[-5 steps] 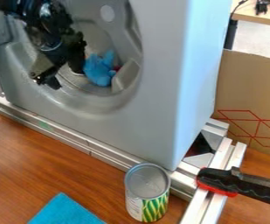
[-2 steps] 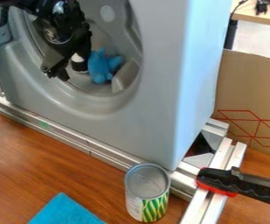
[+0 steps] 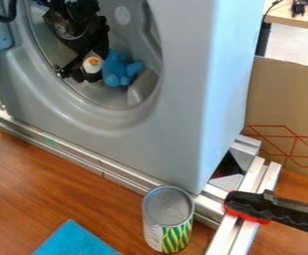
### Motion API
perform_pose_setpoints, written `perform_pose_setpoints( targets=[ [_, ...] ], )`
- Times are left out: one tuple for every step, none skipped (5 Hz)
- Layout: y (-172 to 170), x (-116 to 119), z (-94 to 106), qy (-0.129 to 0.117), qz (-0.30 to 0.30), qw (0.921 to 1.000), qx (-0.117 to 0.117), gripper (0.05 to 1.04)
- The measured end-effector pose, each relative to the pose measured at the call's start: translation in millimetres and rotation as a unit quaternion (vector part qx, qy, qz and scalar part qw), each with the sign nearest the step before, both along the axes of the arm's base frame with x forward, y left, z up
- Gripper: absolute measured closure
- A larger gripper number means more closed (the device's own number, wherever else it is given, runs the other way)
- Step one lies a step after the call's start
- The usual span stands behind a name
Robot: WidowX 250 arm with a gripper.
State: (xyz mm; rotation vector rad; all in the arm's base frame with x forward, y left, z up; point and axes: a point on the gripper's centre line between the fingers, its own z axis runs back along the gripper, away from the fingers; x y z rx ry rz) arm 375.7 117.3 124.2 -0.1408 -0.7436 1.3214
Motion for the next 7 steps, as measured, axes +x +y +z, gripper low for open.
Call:
perform_pose_setpoints(
  targets=[
    [11, 8, -0.7, 0.001, 0.012, 0.9999, -0.002, 0.083],
    [18, 14, -8.0, 0.009, 0.019, 0.9998, -0.007, 0.083],
    [20, 17, -12.3, 0.01, 0.027, 0.9994, -0.019, 0.083],
    [20, 17, -12.2, 0.011, 0.03, 0.9993, -0.019, 0.117],
    [15, 9, -19.7, 0.03, 0.014, 0.9991, -0.025, 0.385],
    [8, -16, -19.8, 0.082, -0.018, 0.9962, -0.022, 0.497],
    [6, -50, -28.2, 0.173, -0.081, 0.9815, 0.006, 0.497]
  ],
)
